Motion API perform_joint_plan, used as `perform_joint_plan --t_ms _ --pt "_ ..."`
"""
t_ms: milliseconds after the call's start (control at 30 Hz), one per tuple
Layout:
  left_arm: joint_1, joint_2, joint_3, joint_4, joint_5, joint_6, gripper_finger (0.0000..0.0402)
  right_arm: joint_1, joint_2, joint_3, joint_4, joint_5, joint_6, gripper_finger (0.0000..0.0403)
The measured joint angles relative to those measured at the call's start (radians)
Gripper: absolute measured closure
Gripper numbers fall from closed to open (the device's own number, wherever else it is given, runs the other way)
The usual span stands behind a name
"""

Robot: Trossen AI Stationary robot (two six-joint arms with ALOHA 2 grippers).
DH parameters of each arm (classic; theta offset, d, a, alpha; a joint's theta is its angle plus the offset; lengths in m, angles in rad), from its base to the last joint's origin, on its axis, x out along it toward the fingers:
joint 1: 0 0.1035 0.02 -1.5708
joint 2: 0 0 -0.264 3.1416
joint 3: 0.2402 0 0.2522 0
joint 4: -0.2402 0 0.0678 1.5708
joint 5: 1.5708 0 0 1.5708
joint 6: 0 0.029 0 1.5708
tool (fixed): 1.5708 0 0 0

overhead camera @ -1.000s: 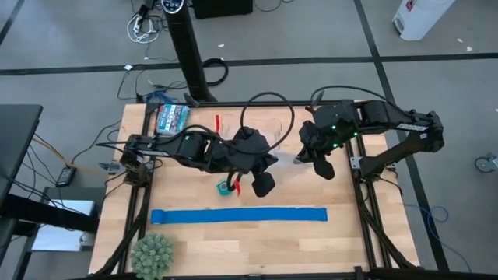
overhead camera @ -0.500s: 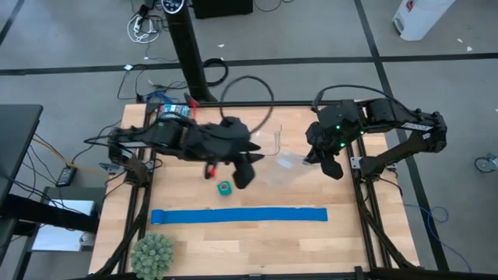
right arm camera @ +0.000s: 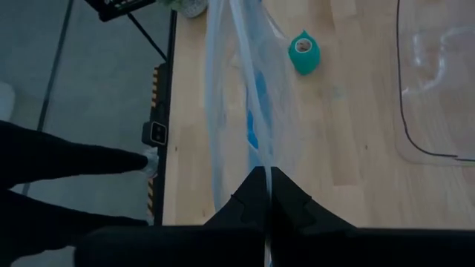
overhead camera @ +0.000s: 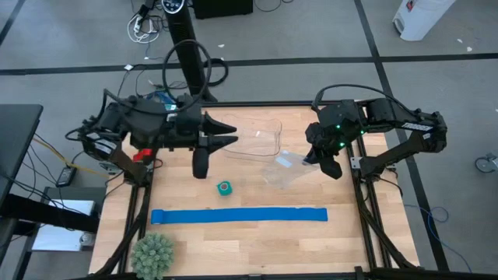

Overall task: Roll bandage
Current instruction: Put the green bandage into the transparent zip bag

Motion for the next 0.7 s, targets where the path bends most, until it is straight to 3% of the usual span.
perform_joint_plan --t_ms 267,400,533,700 --pt "-0.050 -0.060 -0.002 0.003 0.005 0.078 0.0312 -0.001 0.000 0.000 -0.001 -0.007 0.040 0.0403" --pt "-0.069 -0.091 -0.068 0.038 0.005 0.109 0.0325 -0.001 0.001 0.000 -0.001 -0.006 0.069 0.0403" --pt "-0.074 -0.177 -0.232 0.130 0.006 0.113 0.0337 -0.001 0.001 0.000 0.000 0.006 0.095 0.0403" --pt "-0.074 -0.375 -0.583 0.401 0.013 0.108 0.0349 -0.001 0.001 0.000 0.014 0.014 0.111 0.0403"
